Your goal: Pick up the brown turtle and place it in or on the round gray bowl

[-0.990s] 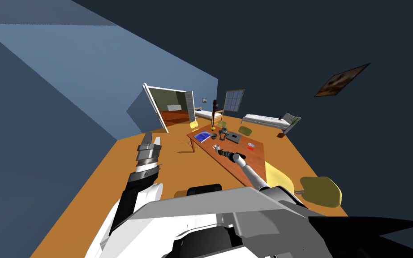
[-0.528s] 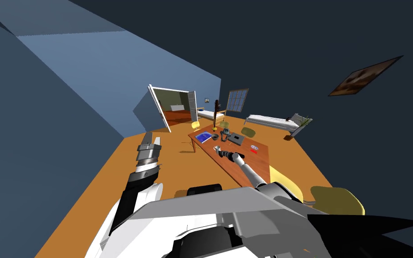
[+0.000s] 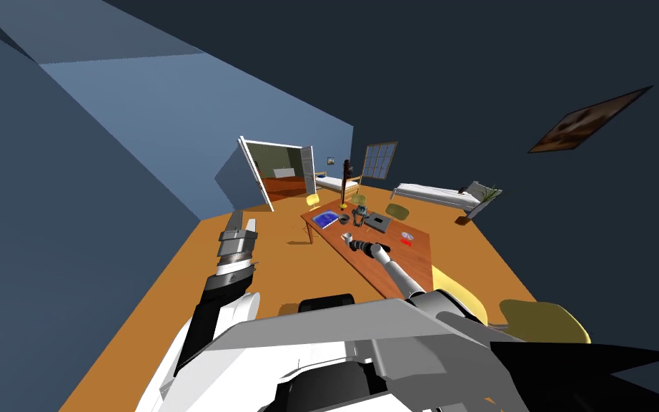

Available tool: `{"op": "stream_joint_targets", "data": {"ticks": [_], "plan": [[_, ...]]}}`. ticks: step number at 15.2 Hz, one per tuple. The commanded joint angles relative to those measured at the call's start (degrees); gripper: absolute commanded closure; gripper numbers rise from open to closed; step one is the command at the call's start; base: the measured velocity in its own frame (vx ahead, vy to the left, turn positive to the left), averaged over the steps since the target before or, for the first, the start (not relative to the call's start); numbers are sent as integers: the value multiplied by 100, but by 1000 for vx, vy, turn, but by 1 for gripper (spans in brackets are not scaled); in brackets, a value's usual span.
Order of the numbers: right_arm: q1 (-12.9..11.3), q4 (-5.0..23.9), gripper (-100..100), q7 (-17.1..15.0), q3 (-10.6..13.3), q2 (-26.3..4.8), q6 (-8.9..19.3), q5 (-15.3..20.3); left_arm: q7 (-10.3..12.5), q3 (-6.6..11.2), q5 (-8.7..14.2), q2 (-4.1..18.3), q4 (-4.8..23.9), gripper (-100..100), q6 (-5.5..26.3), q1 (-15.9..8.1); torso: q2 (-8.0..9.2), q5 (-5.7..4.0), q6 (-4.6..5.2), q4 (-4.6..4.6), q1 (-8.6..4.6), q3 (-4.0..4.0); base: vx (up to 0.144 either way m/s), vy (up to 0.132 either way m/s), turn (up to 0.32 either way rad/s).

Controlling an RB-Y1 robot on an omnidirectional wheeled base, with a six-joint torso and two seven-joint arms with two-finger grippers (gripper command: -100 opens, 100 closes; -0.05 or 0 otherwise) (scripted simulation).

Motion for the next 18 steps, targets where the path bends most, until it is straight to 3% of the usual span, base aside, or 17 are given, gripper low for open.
{"op": "stream_joint_targets", "data": {"ticks": [1,6,9,11,15,18], "plan": [[-132,74,100,-21,-101,-203,60,-135,0,0,0,0,0,0,0,0,0,0,0,0,0,0,-33,144,55],[-268,232,100,-47,-242,-534,174,-340,0,-1,0,0,0,0,0,0,-12,14,-2,6,35,-2,18,108,68],[-368,391,100,-75,-368,-851,299,-536,0,0,0,0,0,0,0,0,-20,13,5,4,8,-7,48,37,104],[-368,391,100,-75,-368,-851,299,-536,0,0,0,0,0,0,0,1,-28,12,7,2,4,-12,52,29,56],[-479,638,100,-117,-544,-1316,504,-824,0,0,0,0,0,0,0,1,-25,18,4,5,12,-9,56,43,140],[-501,704,100,-126,-589,-1437,559,-896,0,0,0,0,0,0,0,1,-32,17,3,3,17,-13,70,34,85]]}}
